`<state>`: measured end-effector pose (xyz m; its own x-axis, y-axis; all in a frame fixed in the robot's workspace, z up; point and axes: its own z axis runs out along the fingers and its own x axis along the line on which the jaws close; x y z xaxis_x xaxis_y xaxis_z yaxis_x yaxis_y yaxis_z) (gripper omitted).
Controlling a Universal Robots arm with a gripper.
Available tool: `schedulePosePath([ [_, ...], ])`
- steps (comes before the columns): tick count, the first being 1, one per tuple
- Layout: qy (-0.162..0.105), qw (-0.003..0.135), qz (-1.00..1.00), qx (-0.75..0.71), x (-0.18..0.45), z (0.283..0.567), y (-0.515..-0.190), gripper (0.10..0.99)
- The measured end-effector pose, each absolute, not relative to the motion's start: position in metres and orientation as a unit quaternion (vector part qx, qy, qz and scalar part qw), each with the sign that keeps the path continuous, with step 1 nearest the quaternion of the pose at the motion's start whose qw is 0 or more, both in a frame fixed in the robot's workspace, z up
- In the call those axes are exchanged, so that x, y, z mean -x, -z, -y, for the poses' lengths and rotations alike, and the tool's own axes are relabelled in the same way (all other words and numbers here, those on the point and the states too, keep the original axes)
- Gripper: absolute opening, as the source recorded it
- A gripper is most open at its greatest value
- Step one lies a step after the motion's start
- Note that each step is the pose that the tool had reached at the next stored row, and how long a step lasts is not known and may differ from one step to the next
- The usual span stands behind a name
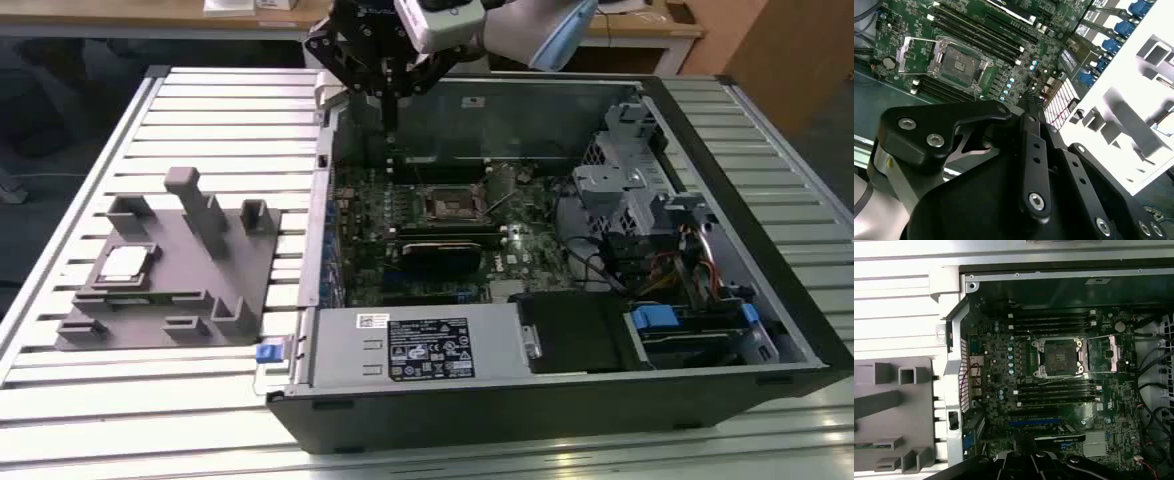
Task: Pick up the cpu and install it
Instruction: 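Reach for the cpu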
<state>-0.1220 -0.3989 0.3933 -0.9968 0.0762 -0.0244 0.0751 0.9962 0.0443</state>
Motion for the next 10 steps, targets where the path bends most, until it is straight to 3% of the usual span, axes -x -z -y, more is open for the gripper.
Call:
schedulePosePath([
  [10, -0.022, 0.013, -0.999, -0.038, 0.1232, 0.3989, -0.3933, 0.106],
])
